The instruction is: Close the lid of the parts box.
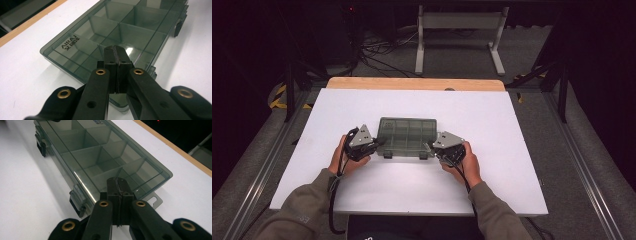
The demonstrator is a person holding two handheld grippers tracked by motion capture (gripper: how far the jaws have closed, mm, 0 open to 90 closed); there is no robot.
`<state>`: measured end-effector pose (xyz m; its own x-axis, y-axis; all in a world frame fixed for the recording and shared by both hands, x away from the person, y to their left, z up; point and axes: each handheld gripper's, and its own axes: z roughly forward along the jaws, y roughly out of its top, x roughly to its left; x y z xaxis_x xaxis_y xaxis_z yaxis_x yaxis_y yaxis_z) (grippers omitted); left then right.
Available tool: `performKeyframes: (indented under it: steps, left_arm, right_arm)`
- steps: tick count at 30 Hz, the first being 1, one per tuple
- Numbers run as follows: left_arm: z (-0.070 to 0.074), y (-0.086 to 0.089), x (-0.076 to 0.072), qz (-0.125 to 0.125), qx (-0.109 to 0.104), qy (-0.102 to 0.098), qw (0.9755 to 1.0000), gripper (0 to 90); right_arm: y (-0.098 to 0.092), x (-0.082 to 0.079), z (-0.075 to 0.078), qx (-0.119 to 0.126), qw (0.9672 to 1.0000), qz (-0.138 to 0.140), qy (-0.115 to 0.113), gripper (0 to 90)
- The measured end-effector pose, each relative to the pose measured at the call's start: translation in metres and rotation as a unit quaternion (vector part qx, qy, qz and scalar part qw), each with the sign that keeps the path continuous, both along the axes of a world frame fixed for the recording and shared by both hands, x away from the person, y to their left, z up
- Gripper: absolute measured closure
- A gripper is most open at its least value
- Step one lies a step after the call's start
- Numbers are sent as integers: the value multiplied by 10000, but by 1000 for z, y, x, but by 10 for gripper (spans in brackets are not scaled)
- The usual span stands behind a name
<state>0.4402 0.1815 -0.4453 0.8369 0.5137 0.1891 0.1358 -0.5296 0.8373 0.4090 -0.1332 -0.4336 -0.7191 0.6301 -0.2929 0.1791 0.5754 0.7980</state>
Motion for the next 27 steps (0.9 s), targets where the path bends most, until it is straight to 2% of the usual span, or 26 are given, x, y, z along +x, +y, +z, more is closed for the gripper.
performKeyframes:
  steps: [3,6,13,24,27]
  left_arm:
    - [-2,1,-1,39,-90,-11,10000,897]
    - [-3,2,0,43,-144,-4,9999,897]
    - [-3,2,0,58,-141,-30,9999,897]
    - [-1,1,-1,146,-58,-96,9998,897]
    - [1,2,-2,161,-92,-116,9998,895]
  right_arm:
    - [0,-1,-1,-22,10000,-38,-74,900]
    - [-1,0,-2,85,9999,-52,-18,900]
    - [-2,-1,-4,197,9998,-63,-56,900]
    - [-3,1,-2,313,9995,-82,47,890]
    - [-5,0,2,455,9989,-122,49,877]
